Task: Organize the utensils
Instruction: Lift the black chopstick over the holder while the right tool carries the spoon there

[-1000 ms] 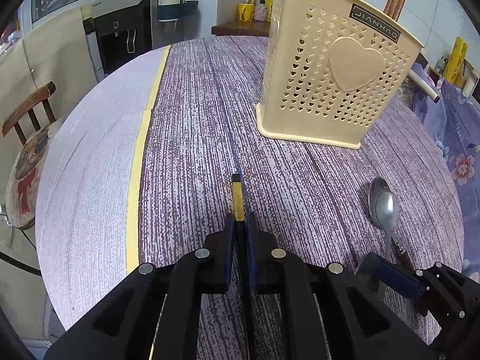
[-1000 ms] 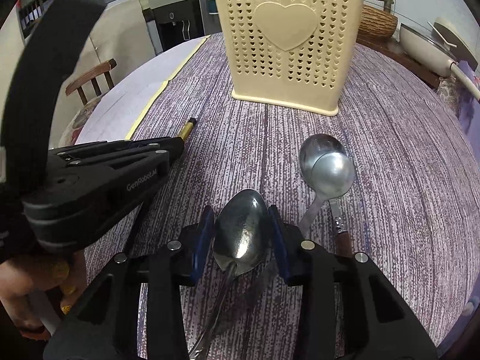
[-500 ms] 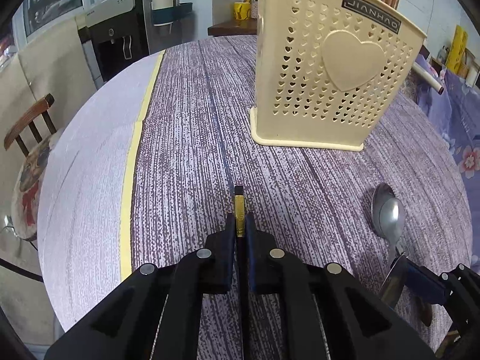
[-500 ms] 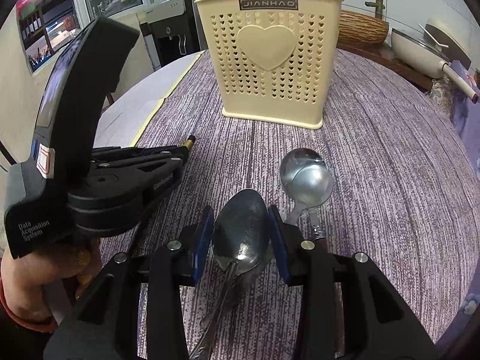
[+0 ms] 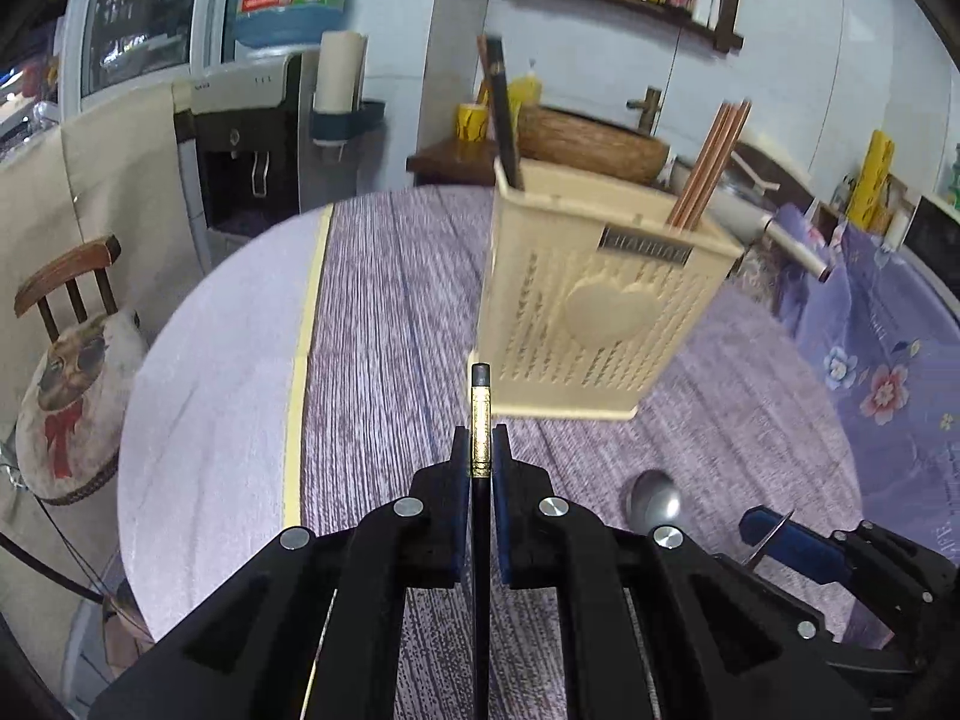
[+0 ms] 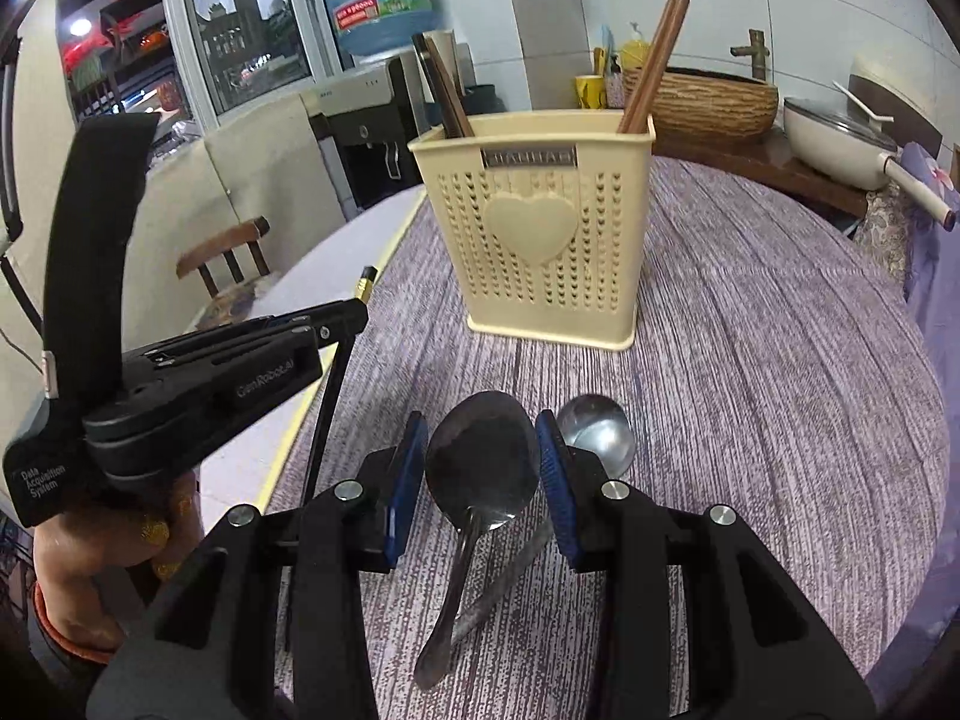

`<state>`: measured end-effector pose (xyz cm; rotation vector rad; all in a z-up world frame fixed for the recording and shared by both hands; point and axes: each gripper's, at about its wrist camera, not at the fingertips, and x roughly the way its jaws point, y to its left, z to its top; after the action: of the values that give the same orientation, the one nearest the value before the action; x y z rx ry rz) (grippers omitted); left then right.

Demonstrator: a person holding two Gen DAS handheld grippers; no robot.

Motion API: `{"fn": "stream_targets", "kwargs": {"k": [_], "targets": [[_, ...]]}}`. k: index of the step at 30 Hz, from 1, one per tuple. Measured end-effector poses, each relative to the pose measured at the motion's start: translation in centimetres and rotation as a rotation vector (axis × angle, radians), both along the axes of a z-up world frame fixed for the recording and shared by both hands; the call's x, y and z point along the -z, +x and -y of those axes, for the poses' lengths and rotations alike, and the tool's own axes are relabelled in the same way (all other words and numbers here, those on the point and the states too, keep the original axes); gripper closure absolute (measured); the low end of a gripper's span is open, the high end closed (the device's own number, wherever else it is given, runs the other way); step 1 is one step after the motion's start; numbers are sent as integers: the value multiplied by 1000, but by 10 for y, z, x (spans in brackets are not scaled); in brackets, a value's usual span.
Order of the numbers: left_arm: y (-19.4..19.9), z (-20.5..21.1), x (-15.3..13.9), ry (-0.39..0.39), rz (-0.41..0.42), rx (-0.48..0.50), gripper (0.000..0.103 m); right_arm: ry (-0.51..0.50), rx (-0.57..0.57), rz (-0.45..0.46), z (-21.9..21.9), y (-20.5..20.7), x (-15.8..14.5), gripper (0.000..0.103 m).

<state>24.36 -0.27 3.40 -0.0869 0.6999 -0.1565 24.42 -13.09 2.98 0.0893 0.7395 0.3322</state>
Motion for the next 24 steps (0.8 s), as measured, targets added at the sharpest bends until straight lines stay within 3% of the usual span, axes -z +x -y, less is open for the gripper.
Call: {"fn": "stream_targets", "kwargs": {"k": [11,24], "targets": [[-15,-2,-49,-26,137,2,95,-46,-32,87,-3,-7,-37,65],[-20,-3,-62,-35,174,12,95,-48,-43,93,-2,-1,-40,66]]}}
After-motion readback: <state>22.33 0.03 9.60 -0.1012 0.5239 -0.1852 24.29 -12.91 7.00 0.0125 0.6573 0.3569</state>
